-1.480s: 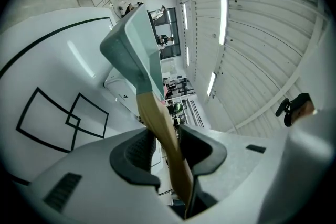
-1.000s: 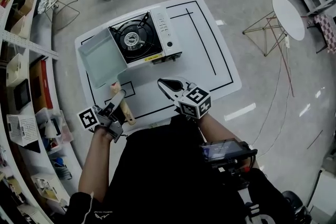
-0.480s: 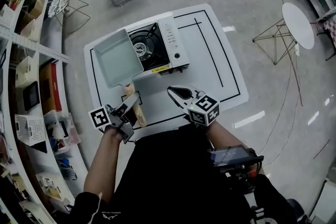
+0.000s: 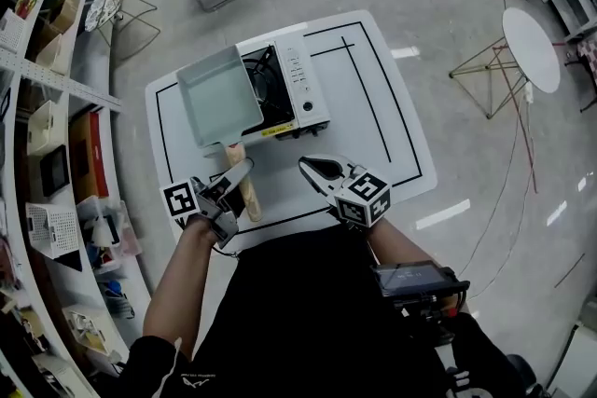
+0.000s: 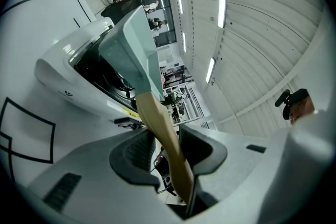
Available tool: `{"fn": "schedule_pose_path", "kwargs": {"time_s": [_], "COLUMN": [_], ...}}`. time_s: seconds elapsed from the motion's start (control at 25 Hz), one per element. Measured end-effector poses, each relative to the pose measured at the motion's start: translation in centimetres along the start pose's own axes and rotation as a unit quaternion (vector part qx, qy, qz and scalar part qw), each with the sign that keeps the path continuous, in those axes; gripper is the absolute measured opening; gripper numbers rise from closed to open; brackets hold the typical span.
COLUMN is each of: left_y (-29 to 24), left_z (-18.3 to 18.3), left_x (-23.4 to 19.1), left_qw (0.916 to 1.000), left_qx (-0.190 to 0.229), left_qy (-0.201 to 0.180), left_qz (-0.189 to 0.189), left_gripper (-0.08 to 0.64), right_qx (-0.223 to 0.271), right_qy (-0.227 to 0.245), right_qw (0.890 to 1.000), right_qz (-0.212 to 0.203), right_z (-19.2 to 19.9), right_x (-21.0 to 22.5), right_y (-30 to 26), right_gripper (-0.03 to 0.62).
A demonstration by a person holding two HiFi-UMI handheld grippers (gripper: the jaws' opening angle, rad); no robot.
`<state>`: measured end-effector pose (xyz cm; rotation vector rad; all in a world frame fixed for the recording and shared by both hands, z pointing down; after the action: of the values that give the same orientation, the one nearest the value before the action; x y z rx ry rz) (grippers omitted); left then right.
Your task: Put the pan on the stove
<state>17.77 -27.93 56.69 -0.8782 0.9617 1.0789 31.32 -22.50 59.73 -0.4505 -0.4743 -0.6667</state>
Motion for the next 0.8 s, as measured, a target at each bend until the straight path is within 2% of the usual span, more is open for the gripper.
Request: {"fn": "schedule_pose_path", "kwargs": {"time_s": [0.24,0.8], "left_y": [-0.2,-2.5], "left_z": [0.7,-0.1], "left_x": [-0.2,-2.0], "left_qw": [0.9999,0.9992], "left_qx": [-0.012,-0.035], "left_qy": [0.006,0.011], "left_qz": [0.009,0.017], "left_gripper": [0.144,0.149], "right_qx": [0.005,-0.022], "right_qy": [-0.015,-0.011], "right_qw": [1.0,0.999], "right_qz": [0.003,-0.028], "right_z": [0.4,0.8], "right_x": [-1.2,1.1], "right_y": [0.6,0.9], "right_gripper": [0.026,0.026]}}
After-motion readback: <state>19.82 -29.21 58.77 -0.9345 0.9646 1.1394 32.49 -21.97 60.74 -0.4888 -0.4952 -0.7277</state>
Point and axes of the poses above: the fingertips, and each gripper's own axes: y backward along the fingers, x to its right, z out of its underside, the point moved 3 cm from there along y, backward along the fingers, and after that the axes turned 6 degrees about -y, right-handed, at the moved point
